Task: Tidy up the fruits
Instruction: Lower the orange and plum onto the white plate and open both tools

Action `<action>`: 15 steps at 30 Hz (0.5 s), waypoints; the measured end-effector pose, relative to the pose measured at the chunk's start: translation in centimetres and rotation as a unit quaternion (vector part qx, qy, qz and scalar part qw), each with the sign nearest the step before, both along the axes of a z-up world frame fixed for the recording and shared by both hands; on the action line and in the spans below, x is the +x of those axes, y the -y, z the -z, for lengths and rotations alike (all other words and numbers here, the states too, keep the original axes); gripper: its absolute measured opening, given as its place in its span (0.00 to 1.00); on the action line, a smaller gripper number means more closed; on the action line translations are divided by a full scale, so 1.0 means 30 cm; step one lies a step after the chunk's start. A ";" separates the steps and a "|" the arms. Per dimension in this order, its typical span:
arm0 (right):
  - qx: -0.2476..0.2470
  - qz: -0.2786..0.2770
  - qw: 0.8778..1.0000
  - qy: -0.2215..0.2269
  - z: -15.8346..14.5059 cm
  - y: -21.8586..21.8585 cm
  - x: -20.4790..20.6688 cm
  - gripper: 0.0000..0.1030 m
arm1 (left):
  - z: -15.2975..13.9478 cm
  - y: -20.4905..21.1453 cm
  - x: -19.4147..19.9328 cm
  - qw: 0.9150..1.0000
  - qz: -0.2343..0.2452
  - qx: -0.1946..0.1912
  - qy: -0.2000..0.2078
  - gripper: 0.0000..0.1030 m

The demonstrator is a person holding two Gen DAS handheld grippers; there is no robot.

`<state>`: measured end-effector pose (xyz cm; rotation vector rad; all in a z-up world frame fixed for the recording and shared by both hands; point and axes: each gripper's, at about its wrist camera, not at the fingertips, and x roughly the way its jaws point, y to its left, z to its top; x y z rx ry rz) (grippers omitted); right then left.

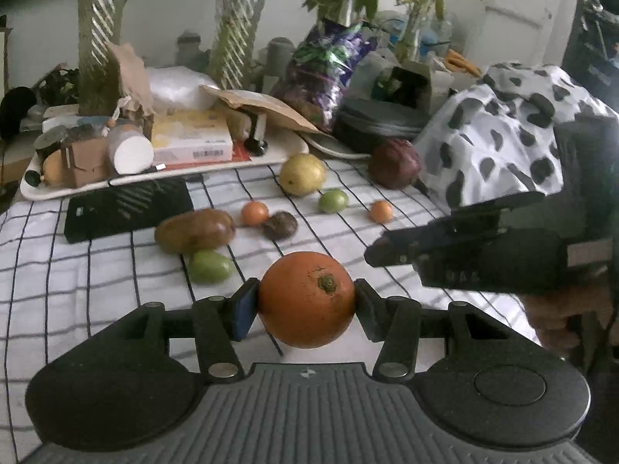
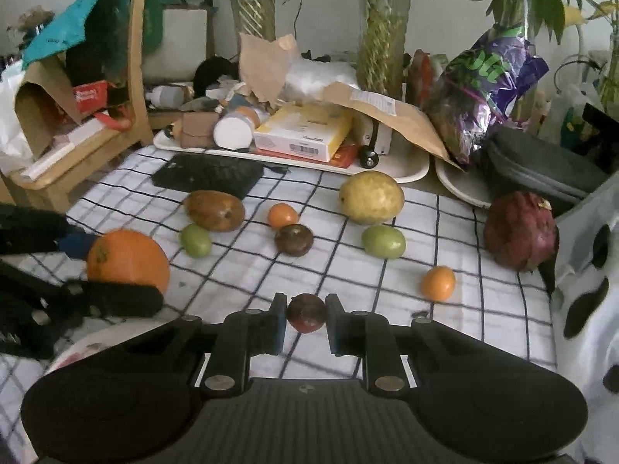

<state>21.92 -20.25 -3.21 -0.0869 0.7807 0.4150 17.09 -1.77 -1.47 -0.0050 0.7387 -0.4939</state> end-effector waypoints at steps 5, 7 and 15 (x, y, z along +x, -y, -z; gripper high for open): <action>0.026 -0.002 1.000 -0.009 -0.027 0.021 -0.078 0.21 | 0.010 0.036 -0.062 1.000 0.017 0.010 -0.012 0.49; 0.038 -0.003 0.999 -0.020 -0.030 0.030 -0.105 0.21 | 0.020 0.052 -0.082 0.999 0.021 0.022 -0.018 0.49; 0.048 -0.022 0.996 -0.074 0.001 0.016 -0.176 0.21 | 0.093 0.090 -0.118 0.996 0.028 0.069 -0.053 0.49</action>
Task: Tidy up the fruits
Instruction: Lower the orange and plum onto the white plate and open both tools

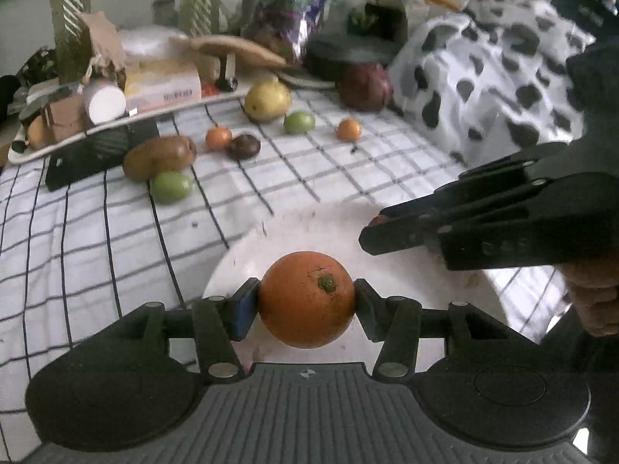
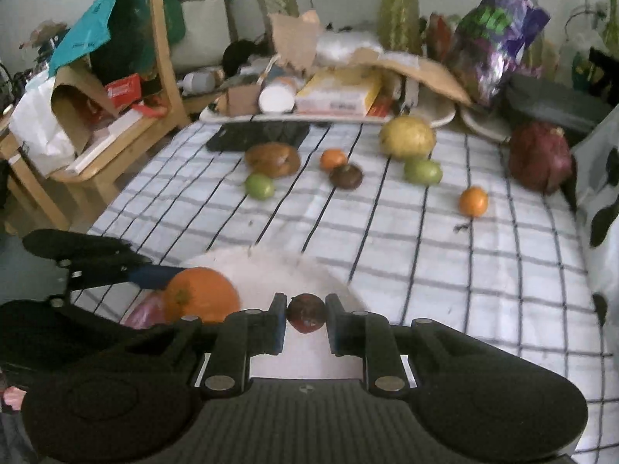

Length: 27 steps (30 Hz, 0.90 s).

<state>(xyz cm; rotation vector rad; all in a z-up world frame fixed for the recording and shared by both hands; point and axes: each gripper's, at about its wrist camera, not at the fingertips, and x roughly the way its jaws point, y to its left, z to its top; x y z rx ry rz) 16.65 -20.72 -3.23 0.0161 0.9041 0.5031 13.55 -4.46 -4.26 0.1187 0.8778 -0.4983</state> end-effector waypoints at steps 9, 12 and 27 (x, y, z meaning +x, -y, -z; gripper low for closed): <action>-0.007 0.002 1.000 -0.015 0.021 -0.027 -0.034 0.38 | -0.019 0.005 -0.051 0.999 -0.028 0.032 0.021 0.72; 0.006 0.014 1.000 -0.007 0.006 -0.010 -0.046 0.62 | -0.046 -0.019 -0.073 0.998 -0.047 0.014 0.025 0.73; -0.090 0.042 0.992 0.073 -0.062 0.009 -0.285 1.00 | -0.114 -0.095 -0.245 0.992 -0.122 0.012 0.034 0.73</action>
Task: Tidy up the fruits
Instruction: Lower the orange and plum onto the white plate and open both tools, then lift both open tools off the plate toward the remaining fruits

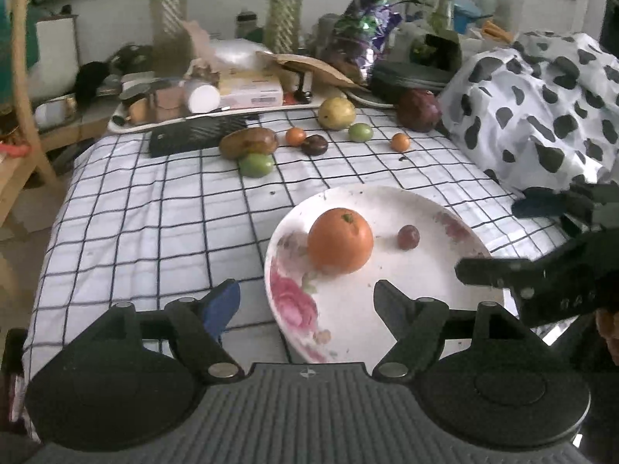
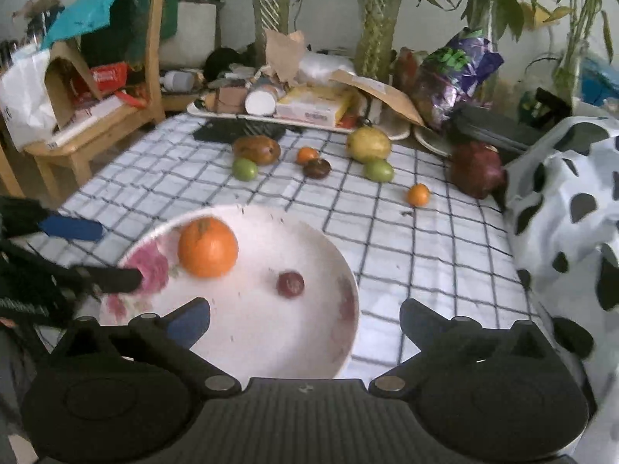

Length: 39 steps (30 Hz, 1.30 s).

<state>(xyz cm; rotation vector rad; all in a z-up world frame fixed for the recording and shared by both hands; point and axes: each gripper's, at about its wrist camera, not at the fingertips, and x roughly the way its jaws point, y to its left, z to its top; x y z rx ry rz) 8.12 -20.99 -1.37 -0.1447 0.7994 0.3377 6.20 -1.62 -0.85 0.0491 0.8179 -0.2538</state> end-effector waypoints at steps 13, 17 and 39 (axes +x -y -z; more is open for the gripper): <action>-0.020 0.023 1.000 0.006 0.010 -0.002 -0.032 1.00 | 0.016 0.003 -0.043 1.000 0.017 0.011 0.008 0.73; -0.019 0.029 0.999 0.008 0.009 -0.003 -0.028 1.00 | 0.025 0.000 -0.043 1.000 0.019 0.015 0.003 0.73; 0.003 0.062 0.998 0.012 -0.013 0.049 0.004 1.00 | -0.064 0.037 -0.064 0.999 0.039 0.032 0.018 0.73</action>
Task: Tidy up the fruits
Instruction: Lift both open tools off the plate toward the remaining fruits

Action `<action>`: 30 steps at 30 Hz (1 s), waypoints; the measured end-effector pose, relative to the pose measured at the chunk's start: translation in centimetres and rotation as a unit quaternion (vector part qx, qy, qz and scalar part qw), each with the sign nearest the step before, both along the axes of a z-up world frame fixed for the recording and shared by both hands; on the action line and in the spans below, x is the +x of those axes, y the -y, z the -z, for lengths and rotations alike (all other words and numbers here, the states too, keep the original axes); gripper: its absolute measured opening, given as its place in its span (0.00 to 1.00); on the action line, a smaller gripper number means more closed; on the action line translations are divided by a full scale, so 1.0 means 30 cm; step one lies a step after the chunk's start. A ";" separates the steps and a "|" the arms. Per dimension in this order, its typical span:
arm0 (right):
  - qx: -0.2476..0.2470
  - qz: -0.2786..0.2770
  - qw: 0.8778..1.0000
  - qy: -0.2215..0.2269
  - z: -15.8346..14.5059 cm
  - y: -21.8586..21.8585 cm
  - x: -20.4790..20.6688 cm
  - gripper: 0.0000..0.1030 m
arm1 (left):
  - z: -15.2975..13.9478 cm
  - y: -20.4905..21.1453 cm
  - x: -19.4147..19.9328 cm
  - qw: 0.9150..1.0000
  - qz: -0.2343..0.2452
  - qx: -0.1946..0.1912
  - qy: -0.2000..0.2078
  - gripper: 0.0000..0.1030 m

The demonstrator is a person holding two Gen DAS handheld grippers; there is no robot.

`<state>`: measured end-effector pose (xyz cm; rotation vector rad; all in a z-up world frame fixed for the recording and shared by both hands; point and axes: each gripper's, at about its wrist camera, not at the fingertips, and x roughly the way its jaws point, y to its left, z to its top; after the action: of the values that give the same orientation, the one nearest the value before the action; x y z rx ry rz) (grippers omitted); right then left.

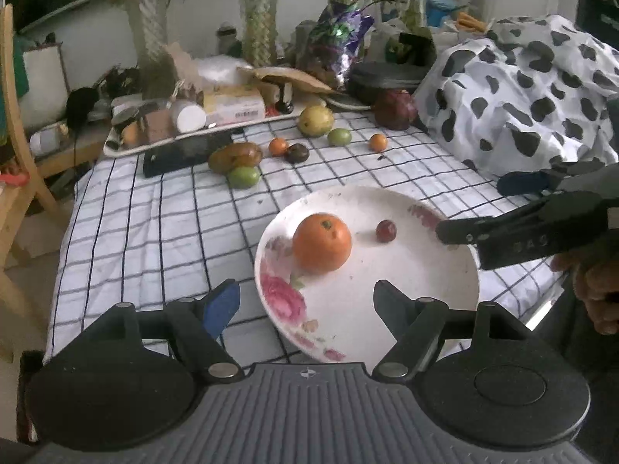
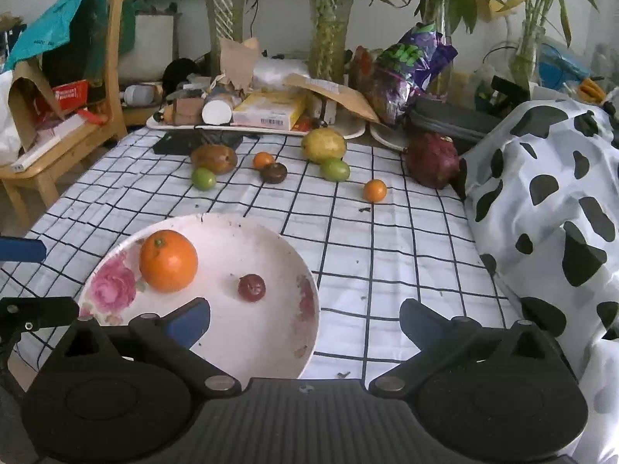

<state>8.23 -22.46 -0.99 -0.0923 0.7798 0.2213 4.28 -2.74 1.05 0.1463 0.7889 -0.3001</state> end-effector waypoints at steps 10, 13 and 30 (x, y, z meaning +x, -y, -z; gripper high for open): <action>-0.005 0.012 1.000 -0.001 0.009 0.032 -0.003 1.00 | -0.006 0.041 0.000 0.999 0.018 0.020 0.033 0.73; -0.003 0.016 1.000 0.000 0.012 0.027 0.004 1.00 | -0.006 0.037 -0.006 0.998 0.021 0.018 0.054 0.73; -0.054 -0.019 0.997 0.046 0.003 -0.035 0.061 1.00 | 0.049 -0.075 0.137 0.997 -0.011 -0.030 0.065 0.73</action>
<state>10.07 -21.41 -1.09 -0.2183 0.6976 0.2104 8.40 -0.50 -0.42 0.0991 0.6507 -0.2912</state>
